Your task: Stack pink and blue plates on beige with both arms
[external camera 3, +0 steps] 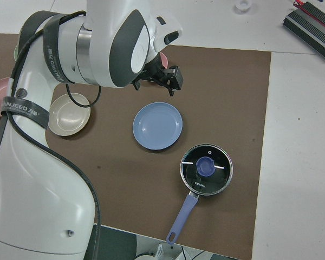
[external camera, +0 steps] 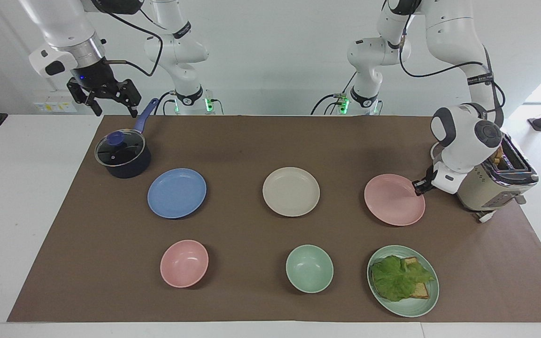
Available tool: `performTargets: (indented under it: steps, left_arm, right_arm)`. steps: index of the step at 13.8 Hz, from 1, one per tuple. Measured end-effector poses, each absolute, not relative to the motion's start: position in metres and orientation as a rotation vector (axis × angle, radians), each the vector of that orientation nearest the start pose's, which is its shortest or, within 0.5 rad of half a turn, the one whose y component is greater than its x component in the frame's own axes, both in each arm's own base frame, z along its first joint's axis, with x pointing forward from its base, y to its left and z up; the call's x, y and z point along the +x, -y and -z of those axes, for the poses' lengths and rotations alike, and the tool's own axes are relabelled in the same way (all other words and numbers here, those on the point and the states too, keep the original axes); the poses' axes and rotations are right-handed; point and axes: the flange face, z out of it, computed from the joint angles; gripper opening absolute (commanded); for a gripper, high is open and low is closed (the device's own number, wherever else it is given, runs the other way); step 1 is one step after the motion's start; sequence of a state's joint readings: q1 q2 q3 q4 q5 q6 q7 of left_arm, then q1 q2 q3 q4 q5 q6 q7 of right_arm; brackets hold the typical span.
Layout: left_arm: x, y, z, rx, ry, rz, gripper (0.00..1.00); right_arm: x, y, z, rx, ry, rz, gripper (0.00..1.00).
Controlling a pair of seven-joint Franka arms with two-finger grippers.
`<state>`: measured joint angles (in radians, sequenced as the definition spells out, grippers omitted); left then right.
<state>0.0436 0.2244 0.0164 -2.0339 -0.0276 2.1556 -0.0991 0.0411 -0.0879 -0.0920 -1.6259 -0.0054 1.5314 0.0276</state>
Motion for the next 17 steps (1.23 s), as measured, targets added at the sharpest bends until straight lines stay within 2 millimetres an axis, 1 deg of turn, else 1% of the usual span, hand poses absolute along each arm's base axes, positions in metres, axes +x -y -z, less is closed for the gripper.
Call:
performTargets:
  steps: [2,4,8,10,12,14,17]
  left_arm:
    - [0.578,-0.028,-0.334,-3.149,0.269,-0.190,0.00]
    - [0.582,-0.016,-0.347,-3.184,0.244,-0.225,0.00]
    - [0.590,0.023,-0.378,-3.262,0.176,-0.288,0.00]
    - [0.592,0.038,-0.390,-3.298,0.154,-0.299,0.00]
    - [0.590,0.062,-0.403,-3.338,0.108,-0.289,0.00]
    - [0.584,0.093,-0.412,-3.352,0.022,-0.288,0.00]
    - [0.575,0.139,-0.413,-3.355,-0.098,-0.303,0.00]
  right_arm:
    - [0.522,0.030,-0.642,-3.136,-0.124,-0.011,1.00]
    - [0.522,0.030,-0.642,-3.136,-0.124,-0.011,1.00]
    - [0.522,0.030,-0.642,-3.136,-0.125,-0.011,1.00]
    - [0.522,0.030,-0.642,-3.136,-0.125,-0.011,1.00]
    - [0.522,0.031,-0.642,-3.136,-0.126,-0.011,1.00]
    - [0.522,0.031,-0.642,-3.136,-0.128,-0.011,1.00]
    - [0.522,0.032,-0.642,-3.136,-0.131,-0.011,1.00]
